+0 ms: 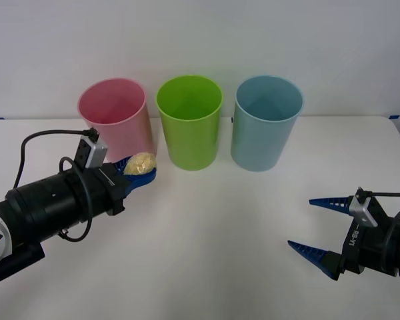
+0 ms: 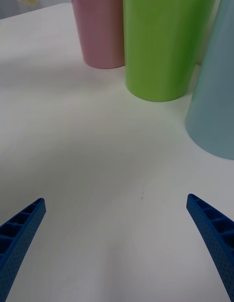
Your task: Put cans in the blue bin and PET bottles in the pink bin and trash in the green bin.
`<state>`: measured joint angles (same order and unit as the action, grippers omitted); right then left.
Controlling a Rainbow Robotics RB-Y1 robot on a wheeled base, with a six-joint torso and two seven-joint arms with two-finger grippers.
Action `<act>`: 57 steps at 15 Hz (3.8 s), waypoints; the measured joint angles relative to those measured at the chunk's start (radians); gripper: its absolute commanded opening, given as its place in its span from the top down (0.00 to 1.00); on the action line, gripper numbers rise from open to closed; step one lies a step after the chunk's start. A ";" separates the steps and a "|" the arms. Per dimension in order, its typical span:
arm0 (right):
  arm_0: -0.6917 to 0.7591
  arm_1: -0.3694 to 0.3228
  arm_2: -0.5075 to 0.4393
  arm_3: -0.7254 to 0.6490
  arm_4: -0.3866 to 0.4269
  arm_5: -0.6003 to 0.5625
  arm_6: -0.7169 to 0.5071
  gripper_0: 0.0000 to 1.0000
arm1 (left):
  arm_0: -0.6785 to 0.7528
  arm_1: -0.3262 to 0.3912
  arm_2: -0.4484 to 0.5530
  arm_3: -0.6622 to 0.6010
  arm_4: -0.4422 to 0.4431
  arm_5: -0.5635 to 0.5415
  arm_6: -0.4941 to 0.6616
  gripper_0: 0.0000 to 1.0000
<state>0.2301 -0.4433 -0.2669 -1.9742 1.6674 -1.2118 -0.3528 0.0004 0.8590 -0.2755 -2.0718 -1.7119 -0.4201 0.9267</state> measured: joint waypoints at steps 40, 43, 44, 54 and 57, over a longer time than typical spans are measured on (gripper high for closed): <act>0.000 0.000 0.000 0.000 0.000 0.000 0.000 0.00 | -0.895 0.026 -0.527 0.622 0.336 0.208 0.287 1.00; 0.000 0.000 0.000 0.000 0.000 0.000 0.000 0.00 | -0.946 0.000 -0.573 0.682 0.355 0.208 0.284 1.00; 0.000 0.000 0.000 0.000 0.000 0.000 0.000 0.00 | -0.962 -0.011 -0.586 0.706 0.356 0.208 0.280 1.00; 0.000 0.000 0.000 0.000 0.000 0.000 0.000 0.00 | -1.004 -0.055 -0.625 0.776 0.346 0.197 0.249 1.00; 0.000 0.000 0.000 0.000 0.000 0.000 0.000 0.00 | -1.010 -0.039 -0.625 0.780 0.341 0.137 0.257 1.00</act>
<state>0.2301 -0.4433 -0.2669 -1.9742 1.6674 -1.2118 -0.3528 -1.0099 0.8199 -0.9005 -1.2913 -1.3706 -0.2828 1.1836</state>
